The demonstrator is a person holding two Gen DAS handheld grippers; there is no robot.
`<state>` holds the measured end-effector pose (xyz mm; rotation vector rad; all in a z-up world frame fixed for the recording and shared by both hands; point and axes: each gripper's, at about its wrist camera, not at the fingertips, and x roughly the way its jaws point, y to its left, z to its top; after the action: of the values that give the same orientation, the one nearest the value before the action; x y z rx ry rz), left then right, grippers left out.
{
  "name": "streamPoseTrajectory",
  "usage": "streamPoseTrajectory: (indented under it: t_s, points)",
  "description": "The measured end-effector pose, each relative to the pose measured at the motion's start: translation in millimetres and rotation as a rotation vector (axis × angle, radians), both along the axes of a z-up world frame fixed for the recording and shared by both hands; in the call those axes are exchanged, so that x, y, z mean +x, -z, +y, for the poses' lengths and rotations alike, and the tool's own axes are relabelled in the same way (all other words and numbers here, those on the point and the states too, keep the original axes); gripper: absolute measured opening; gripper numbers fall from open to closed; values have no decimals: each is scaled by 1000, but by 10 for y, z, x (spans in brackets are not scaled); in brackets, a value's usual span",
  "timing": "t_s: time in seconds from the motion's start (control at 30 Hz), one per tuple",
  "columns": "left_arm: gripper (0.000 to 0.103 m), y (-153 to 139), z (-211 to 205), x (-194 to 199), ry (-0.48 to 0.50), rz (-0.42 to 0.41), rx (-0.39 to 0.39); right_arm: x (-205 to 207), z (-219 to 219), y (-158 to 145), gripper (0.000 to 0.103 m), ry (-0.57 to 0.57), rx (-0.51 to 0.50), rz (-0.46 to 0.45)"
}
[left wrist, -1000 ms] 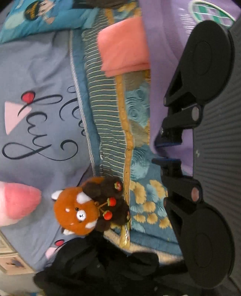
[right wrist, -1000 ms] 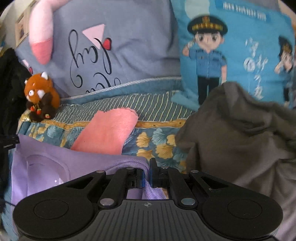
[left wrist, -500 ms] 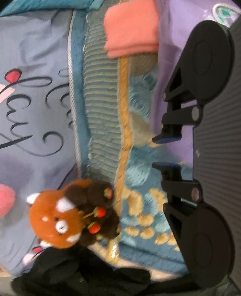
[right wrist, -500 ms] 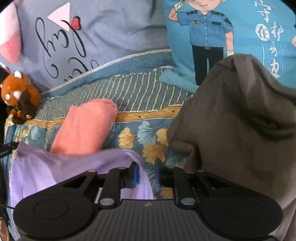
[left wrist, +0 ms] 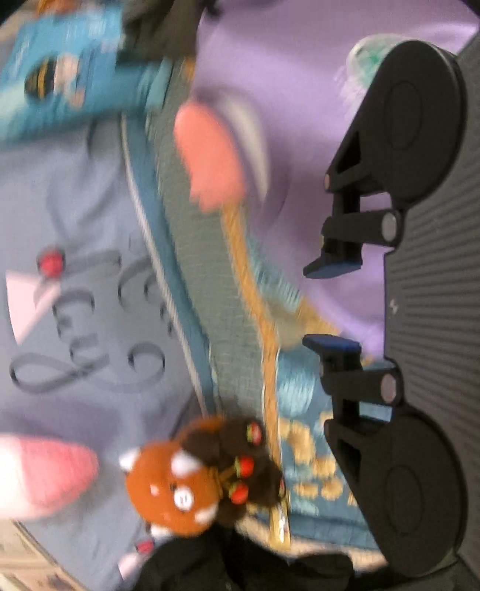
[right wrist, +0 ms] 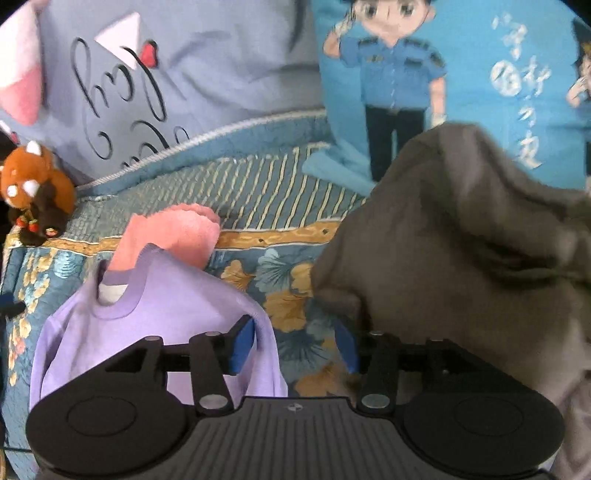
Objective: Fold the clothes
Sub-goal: 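Smooth the laid-out sweatshirt flat with both grippers, print side up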
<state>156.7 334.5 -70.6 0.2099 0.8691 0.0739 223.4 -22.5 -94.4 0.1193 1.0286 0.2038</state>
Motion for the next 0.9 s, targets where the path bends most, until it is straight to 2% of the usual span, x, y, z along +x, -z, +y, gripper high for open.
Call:
streamPoseTrajectory:
  t_s: [0.1,0.13,0.17,0.2,0.23,0.27,0.43,0.57,0.6,0.63,0.7,0.73,0.9]
  points:
    - [43,-18,-230,-359,76,6,-26,-299,-99,-193,50,-12,-14,-66]
    - [49,-36,-309,-474,99,4,-27,-467,-129,-263,50,-22,-11,-88]
    - [59,-68,-377,-586,118,2,-30,-652,-139,-320,53,-39,-16,-104]
    - [65,-93,-427,-693,130,-1,-39,-855,-128,-357,54,-62,-28,-120]
    - [82,-113,-465,-802,139,-4,-50,-1061,-114,-390,60,-86,-40,-136]
    - [94,-137,-503,-922,146,-9,-63,-1292,-110,-395,64,-121,-54,-145]
    - [98,-180,-694,-1470,186,0,-62,-2207,-18,-240,67,-248,-104,-126]
    - [100,-181,-862,-1866,196,9,-35,-2550,170,59,67,-274,-185,-94]
    - [100,-189,-884,-1945,196,10,-40,-2588,203,126,65,-279,-194,-85]
    - [101,-196,-903,-2023,197,11,-48,-2576,161,95,58,-271,-182,-83]
    - [102,-206,-914,-2142,192,13,-52,-2535,52,-1,32,-250,-150,-84]
    - [102,-211,-916,-2195,189,15,-52,-2515,-2,-48,2,-239,-134,-84]
    - [102,-240,-916,-2351,186,22,-43,-2414,-274,-286,2,-187,-56,-84]
